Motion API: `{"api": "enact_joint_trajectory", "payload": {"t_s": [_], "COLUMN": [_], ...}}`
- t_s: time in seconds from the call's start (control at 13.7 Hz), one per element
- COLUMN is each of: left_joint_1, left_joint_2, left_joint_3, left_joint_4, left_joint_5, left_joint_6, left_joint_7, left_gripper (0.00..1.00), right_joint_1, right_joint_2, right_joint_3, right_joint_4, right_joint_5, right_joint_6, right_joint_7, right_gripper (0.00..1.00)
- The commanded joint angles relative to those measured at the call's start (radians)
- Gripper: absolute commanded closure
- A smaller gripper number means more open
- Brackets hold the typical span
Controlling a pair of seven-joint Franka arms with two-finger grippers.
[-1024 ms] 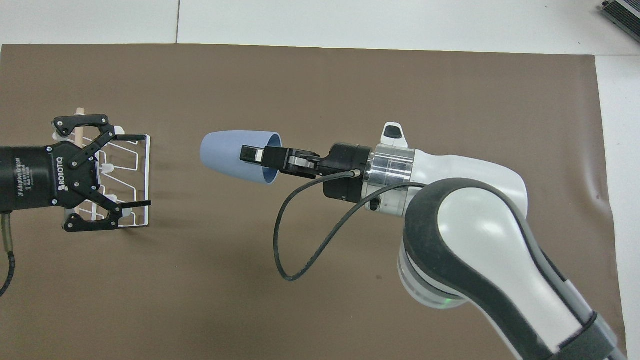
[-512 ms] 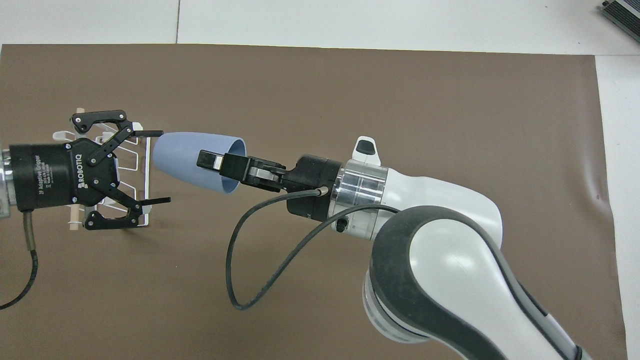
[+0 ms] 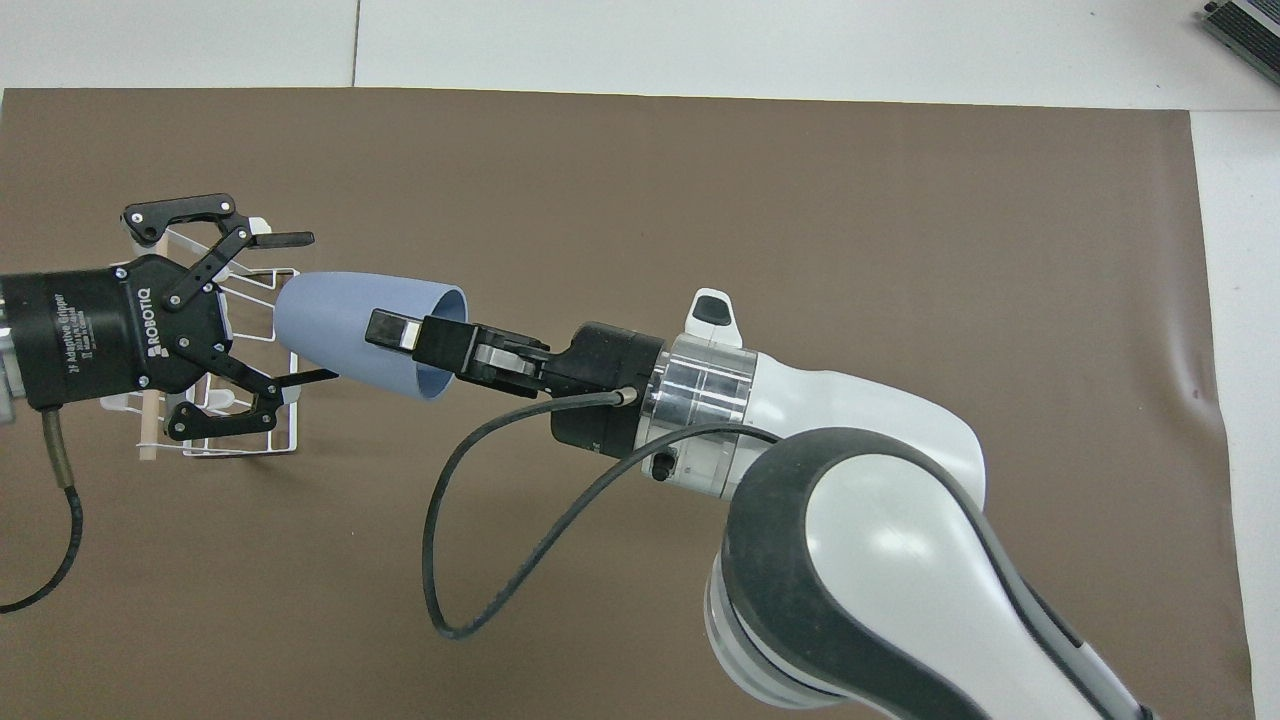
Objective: Hang cup on cup holder
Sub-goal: 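Carry the cup toward the left gripper and let it grasp the cup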
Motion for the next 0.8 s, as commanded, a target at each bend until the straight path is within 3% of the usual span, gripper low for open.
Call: {"api": "enact_joint_trajectory", "payload": {"t_s": [0.0, 0.29, 0.37, 0.51, 0.59, 0.66, 0.73], "left_joint_1": [-0.015, -0.018, -0.018, -0.018, -0.018, -0.018, -0.018], "left_joint_2": [0.003, 0.003, 0.003, 0.001, 0.001, 0.001, 0.001], "left_joint_3": [0.002, 0.004, 0.004, 0.004, 0.004, 0.004, 0.004], "left_joint_4": [0.022, 0.027, 0.027, 0.025, 0.025, 0.025, 0.025], "left_joint_5": [-0.016, -0.014, -0.014, -0.013, -0.011, -0.013, -0.011], "left_joint_6": [-0.015, -0.078, -0.077, -0.08, -0.092, -0.1, -0.11], "left_joint_7": [0.023, 0.102, 0.102, 0.103, 0.122, 0.148, 0.162], "left_gripper": [0.0, 0.0, 0.05, 0.28, 0.44, 0.64, 0.9], "right_joint_1": [0.001, 0.003, 0.003, 0.003, 0.003, 0.003, 0.003], "right_joint_2": [-0.001, -0.001, -0.001, -0.001, -0.001, -0.001, -0.001], "right_joint_3": [0.008, 0.008, 0.008, 0.008, 0.008, 0.008, 0.008], "right_joint_4": [0.006, 0.006, 0.006, 0.006, 0.006, 0.006, 0.006], "right_joint_5": [0.024, 0.021, 0.021, 0.021, 0.019, 0.019, 0.019], "right_joint_6": [0.019, 0.037, 0.037, 0.037, 0.037, 0.037, 0.037], "right_joint_7": [0.008, 0.007, 0.007, 0.007, 0.007, 0.007, 0.008], "right_gripper": [1.0, 1.0, 1.0, 1.0, 1.0, 1.0, 1.0]}}
